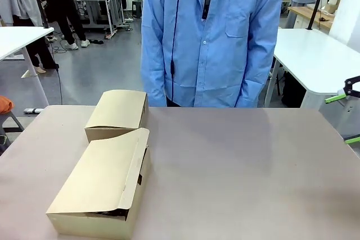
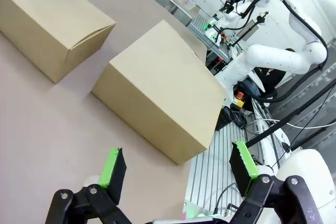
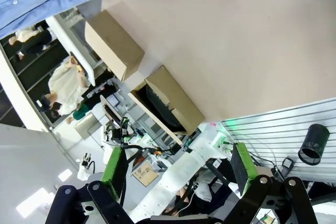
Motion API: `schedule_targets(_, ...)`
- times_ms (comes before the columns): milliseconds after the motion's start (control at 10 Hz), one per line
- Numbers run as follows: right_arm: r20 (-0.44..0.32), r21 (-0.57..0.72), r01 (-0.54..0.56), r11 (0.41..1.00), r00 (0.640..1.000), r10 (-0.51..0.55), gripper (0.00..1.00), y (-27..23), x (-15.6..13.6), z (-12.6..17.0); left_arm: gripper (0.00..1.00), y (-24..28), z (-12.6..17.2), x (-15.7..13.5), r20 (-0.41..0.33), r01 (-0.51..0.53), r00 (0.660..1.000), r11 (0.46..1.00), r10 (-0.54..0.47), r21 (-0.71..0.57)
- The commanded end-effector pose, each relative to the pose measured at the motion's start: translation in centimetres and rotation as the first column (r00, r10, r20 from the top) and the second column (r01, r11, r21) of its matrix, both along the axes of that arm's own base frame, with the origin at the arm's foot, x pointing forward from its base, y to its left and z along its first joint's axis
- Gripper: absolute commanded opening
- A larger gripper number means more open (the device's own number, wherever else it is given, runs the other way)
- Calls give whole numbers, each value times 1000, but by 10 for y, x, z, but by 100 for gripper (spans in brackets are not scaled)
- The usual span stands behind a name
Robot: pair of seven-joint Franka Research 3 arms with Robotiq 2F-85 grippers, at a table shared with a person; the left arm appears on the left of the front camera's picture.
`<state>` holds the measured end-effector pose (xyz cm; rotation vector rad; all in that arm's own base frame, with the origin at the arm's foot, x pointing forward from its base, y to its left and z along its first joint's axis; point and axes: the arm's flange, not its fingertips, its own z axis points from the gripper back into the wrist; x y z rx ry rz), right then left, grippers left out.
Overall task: Place items inside the box.
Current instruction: Close the lid of the Mailer Box closest to the robot.
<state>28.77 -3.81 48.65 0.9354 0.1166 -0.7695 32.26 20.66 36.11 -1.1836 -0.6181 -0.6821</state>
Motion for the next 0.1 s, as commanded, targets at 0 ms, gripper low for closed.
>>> schedule_targets(0,28,8,-2,1000,1000,1,100,1,2,-1,100,-1,-1,-4,15,6,1000,1000,-6,-3)
